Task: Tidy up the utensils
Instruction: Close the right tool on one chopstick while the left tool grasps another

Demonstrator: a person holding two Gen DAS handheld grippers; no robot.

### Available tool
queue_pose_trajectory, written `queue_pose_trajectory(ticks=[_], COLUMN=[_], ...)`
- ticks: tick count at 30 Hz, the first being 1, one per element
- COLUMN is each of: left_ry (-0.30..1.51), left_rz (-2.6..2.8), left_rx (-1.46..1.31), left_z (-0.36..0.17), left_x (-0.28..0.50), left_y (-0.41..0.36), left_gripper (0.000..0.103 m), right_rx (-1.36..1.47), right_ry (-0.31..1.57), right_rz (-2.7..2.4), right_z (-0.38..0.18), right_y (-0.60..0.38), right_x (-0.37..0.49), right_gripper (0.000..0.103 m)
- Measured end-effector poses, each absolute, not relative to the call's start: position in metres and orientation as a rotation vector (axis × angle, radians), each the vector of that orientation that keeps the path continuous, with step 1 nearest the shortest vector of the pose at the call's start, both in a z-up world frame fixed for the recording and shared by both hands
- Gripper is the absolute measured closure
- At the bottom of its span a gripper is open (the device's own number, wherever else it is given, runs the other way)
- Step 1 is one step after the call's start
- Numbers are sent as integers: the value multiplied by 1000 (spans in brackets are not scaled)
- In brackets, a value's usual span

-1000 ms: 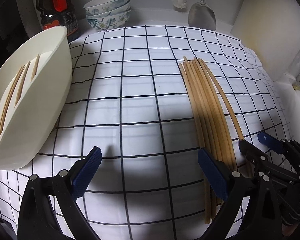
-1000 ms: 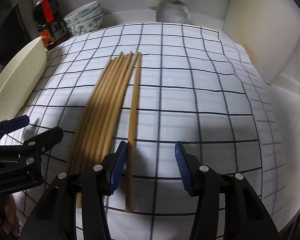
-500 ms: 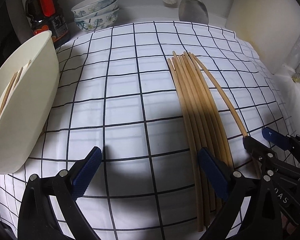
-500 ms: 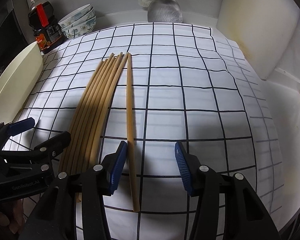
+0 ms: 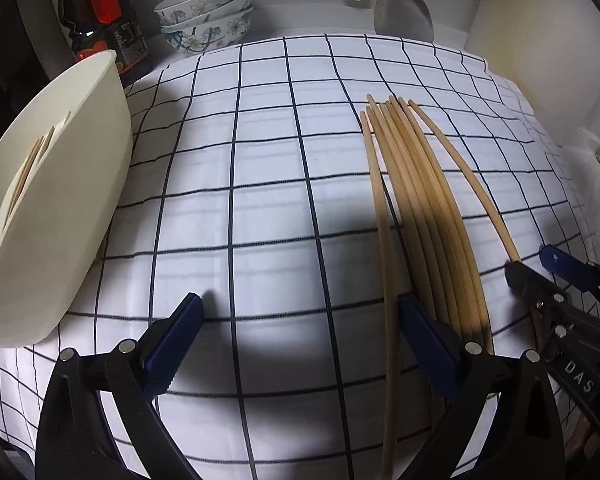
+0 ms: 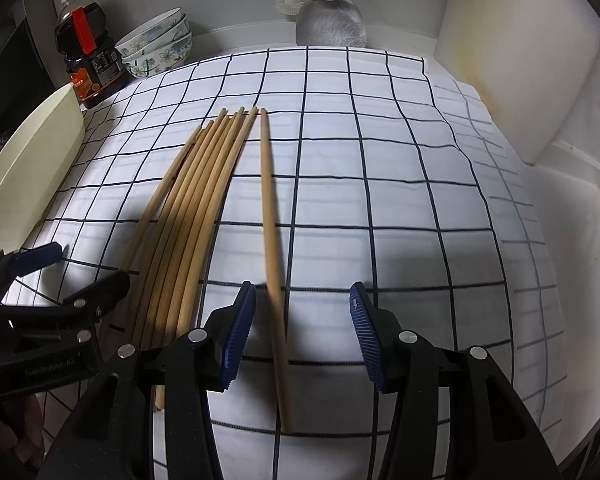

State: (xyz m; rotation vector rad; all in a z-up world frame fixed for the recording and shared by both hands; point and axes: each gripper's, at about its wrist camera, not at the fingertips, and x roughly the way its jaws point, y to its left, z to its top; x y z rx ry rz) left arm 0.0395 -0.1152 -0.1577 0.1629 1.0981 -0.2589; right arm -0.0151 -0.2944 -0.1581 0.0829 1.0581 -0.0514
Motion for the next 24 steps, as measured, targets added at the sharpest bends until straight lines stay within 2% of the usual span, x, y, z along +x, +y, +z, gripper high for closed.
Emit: queue_pose_trajectory(ticks=[2,5,7,8,10,13,14,24], left_ry=[1084,1064,1057,1055,1055,1058,1060,1095], left_rz=[-269,-290,-300,-305,-317,-328,-332,-343], left_rx=[167,175,177,178,180,180,177,139], left_z=[-156,-152,-150,-149,-147,-147,-147,-146], left_x=[43,46,47,47,48,48,48,48], left_y=[-119,-126,-131,-133,-136,-137,-137,-128], left_gripper=[15,34,53,56,74,93,95,96], right_rx=[69,55,43,35,24,15,7,85], right_ry=[1051,1039,1031,1028,1032,1035,1036,1046], right_rz=[-47,-37,-24,-14,13,33,34,44], right_z=[-159,-159,-159,-159,-158,-158,-158,-155], right_y=[-292,-290,-288,-287,-284,-281,-279,-283], right_x=[-11,-4,0,2,6,8,8,4], right_gripper=[55,58,63,65,72,90,97,97])
